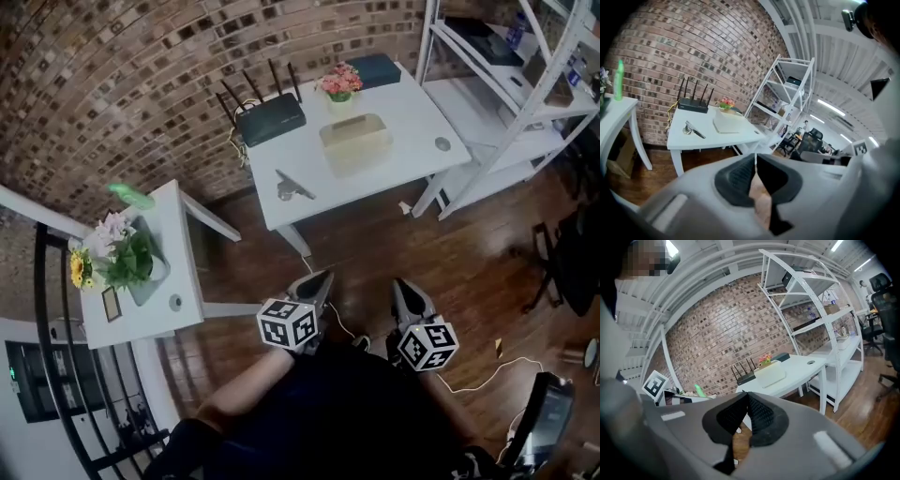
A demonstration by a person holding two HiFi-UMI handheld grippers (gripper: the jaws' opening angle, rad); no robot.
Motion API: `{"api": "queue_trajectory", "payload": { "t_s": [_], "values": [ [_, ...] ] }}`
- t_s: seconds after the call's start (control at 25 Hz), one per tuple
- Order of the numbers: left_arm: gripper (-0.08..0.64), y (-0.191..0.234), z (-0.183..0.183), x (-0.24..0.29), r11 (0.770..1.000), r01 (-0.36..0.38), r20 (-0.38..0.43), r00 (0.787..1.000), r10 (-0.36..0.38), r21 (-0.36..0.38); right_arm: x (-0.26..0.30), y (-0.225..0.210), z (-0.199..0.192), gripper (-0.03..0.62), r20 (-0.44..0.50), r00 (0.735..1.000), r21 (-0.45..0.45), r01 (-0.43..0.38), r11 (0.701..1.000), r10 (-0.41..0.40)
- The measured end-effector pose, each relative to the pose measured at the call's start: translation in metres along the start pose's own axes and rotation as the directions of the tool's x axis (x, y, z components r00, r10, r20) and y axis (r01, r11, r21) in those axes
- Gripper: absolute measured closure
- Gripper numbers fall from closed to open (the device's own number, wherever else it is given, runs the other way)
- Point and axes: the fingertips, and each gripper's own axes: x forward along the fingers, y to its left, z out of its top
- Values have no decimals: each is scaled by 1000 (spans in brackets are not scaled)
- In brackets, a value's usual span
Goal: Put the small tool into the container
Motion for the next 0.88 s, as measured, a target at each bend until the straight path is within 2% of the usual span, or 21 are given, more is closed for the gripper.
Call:
{"api": "queue_trajectory", "payload": {
  "t_s": [0.16, 0.32, 0.48, 0.64, 0.8, 0.88],
  "values": [
    [541, 30, 14, 18, 999, 9, -12, 1000, -10, -31, 34, -1, 7, 584, -24, 1000, -26, 16, 1000, -17],
    [512, 83, 40, 40, 997, 7, -31, 999, -9, -77, 82, 4, 27, 584, -33, 998, -55, 43, 998, -45],
    [423, 144, 62, 60, 993, -13, -63, 998, 5, -114, 129, 20, 35, 584, -80, 996, -82, 40, 996, -46],
    [421, 218, 77, 73, 983, -67, -81, 995, 53, -170, 167, 31, 34, 583, -122, 990, -102, 52, 993, -64],
    [418, 269, 81, 99, 969, -57, -121, 992, 29, -240, 195, 43, 32, 584, -146, 987, -109, 54, 993, -70],
    [408, 290, 81, 109, 965, -76, -150, 988, 39, -253, 206, 47, 30, 583, -158, 985, -112, 52, 992, -69]
  ]
}}
